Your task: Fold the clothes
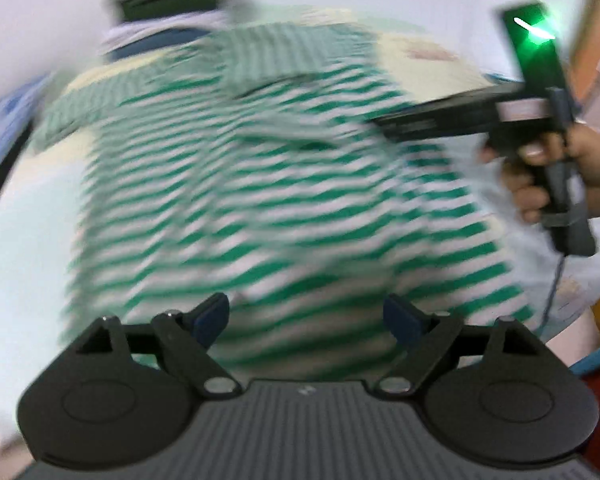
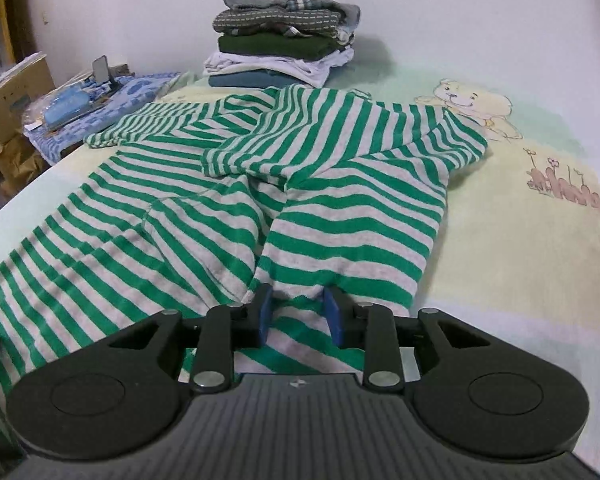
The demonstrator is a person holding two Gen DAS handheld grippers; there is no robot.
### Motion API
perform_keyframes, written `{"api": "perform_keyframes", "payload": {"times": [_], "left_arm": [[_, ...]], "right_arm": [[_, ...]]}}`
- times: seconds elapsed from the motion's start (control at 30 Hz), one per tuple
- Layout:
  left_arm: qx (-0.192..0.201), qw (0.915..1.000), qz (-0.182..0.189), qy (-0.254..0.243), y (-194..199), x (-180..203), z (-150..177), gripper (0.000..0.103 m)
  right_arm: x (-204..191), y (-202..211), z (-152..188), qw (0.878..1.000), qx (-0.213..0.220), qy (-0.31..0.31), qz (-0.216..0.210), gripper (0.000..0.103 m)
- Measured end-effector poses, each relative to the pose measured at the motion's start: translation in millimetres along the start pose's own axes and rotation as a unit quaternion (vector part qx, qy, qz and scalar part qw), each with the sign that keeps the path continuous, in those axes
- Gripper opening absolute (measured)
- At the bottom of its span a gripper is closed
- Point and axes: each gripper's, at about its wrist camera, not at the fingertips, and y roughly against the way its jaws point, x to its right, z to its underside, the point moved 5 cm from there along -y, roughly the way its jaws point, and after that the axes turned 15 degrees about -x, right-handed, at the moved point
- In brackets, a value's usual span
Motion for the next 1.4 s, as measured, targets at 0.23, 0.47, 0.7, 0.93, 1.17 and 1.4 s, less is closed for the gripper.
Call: {"api": "perform_keyframes", "payload": {"times": [0.23,0.47,0.7,0.93,1.17,1.4], "left_arm": [[-0.045,0.9946,-0.032,0.088,14.0,-47.1,54.9,0.083],[-0.013,0.9940,-0.042,0.100,35.7,-58.0,40.9,0.092],[0.021,0.9931,-0.061,0.098,14.8,-92.6,-4.0,0.095],[0.031,0.9954,-0.021,0.088,-12.6,-119.8,-26.9,0.095],[0.038,0.9969,0.029,0.063,-27.9,-140.0,-40.0,0.097],[0.050,0.9961,0.070,0.020,-27.9,-140.5,-40.1,0.097]], "right_arm": [[-2.0,-0.4,-0.2,1.000,0.000,0.012,0.002,0.031],[2.1,14.5,-36.4,0.998,-0.016,-0.005,-0.056,0.030],[-67.4,24.4,-114.8,0.987,0.023,0.132,-0.093,0.031],[-173.8,-24.7,-169.1,0.958,0.040,0.277,-0.068,0.043],[-270.5,-110.5,-195.9,0.927,0.012,0.374,-0.035,0.045],[-287.4,-157.7,-218.4,0.941,-0.012,0.336,-0.025,0.045]]}}
